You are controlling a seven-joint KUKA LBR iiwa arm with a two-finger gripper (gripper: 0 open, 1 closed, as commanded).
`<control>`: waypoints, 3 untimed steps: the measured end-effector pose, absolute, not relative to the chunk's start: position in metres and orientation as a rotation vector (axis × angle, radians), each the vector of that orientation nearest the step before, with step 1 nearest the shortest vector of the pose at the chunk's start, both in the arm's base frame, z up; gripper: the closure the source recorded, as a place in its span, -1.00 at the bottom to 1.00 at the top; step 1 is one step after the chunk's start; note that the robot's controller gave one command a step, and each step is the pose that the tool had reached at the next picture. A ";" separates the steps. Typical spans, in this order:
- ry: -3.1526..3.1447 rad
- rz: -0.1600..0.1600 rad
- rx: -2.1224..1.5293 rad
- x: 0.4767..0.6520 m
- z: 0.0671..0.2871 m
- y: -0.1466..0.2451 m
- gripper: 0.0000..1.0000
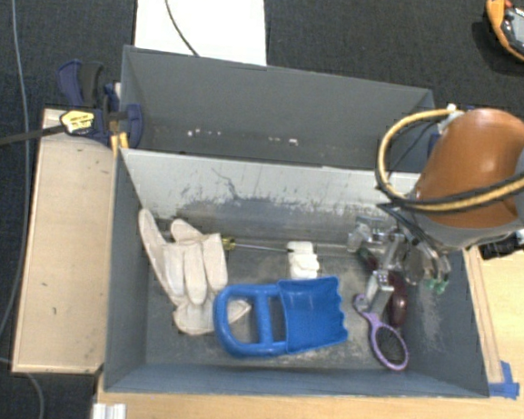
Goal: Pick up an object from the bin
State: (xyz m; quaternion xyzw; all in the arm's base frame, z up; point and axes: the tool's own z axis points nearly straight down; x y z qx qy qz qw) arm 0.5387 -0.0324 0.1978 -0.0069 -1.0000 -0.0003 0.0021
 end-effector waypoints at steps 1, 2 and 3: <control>-3.145 0.000 -0.018 0.540 0.201 -0.032 -1.00; -3.118 -0.003 0.396 0.579 0.070 0.023 -1.00; -3.152 0.004 0.124 0.553 0.142 0.035 -1.00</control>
Offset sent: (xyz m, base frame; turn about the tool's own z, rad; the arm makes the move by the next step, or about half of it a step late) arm 0.0399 0.0535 -0.1278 -0.2667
